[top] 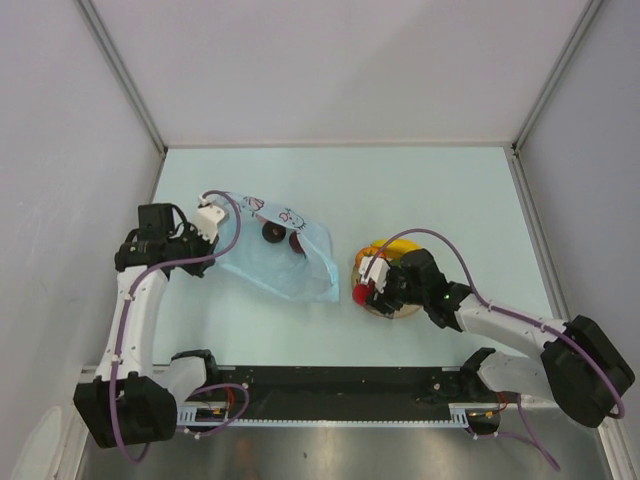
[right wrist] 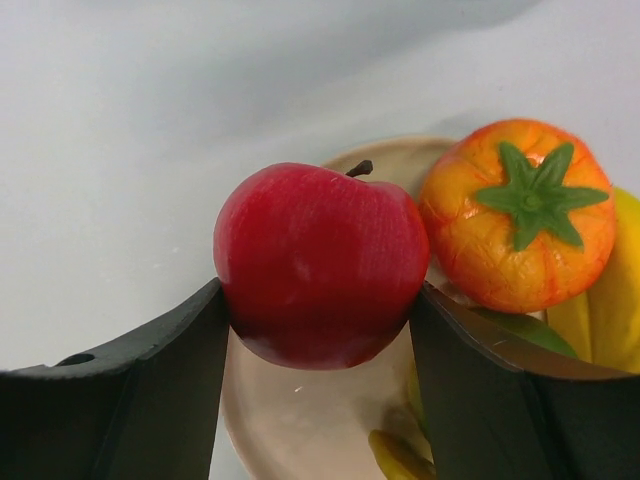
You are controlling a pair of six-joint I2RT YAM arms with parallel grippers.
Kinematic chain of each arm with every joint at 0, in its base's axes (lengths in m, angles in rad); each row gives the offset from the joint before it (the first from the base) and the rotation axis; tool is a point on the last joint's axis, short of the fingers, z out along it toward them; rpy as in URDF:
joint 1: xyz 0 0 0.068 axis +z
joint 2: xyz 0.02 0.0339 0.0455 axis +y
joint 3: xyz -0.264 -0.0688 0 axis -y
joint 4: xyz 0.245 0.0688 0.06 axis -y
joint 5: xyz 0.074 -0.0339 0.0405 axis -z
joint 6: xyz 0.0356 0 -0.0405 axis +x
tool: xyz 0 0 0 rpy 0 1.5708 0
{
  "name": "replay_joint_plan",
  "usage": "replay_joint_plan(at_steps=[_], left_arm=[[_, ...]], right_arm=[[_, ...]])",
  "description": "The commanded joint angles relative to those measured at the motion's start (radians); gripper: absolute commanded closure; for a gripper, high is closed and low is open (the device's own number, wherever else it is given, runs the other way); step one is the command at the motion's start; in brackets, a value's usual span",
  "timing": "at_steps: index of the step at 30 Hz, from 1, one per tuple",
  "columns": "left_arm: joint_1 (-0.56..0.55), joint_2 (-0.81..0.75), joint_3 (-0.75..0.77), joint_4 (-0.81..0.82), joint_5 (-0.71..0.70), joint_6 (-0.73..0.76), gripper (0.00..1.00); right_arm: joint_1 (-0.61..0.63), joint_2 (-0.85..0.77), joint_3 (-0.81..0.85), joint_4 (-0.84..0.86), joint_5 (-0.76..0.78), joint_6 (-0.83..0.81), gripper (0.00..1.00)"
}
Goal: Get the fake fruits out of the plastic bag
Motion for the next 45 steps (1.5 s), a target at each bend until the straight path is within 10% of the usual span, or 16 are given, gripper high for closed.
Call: replay_joint_plan(at_steps=[1,7,18,22,32,45], left_arm=[[0.007,-0.038,-0.021,0.049,0.048,-0.013,1.00],[0.005,-0.083,-0.075,0.090,0.079,-0.029,0.99],[0.005,-0.118,-0.137,0.148,0.122,-0.050,1.00],[0.005,-0.124,-0.146,0.164,0.131,-0.070,1.00],[0.005,-0.121,-0.143,0.159,0.126,-0.069,1.00],[0.005,-0.086,-0.144,0.201,0.140,-0.084,1.00]], right_arm=[[-0.027,0.041,0.039,-0.092,0.039,-0.033,0.30],[-0.029,0.000,0.069,-0.215,0.039,-0.018,0.00],[-0.030,-0.094,0.309,-0.438,-0.028,0.034,0.02],[-0.009,0.011,0.356,-0.370,-0.010,0.077,0.08],[0.022,0.170,0.416,-0.348,0.021,0.071,0.59],[-0.029,0.092,0.393,-0.594,0.031,0.059,0.64]])
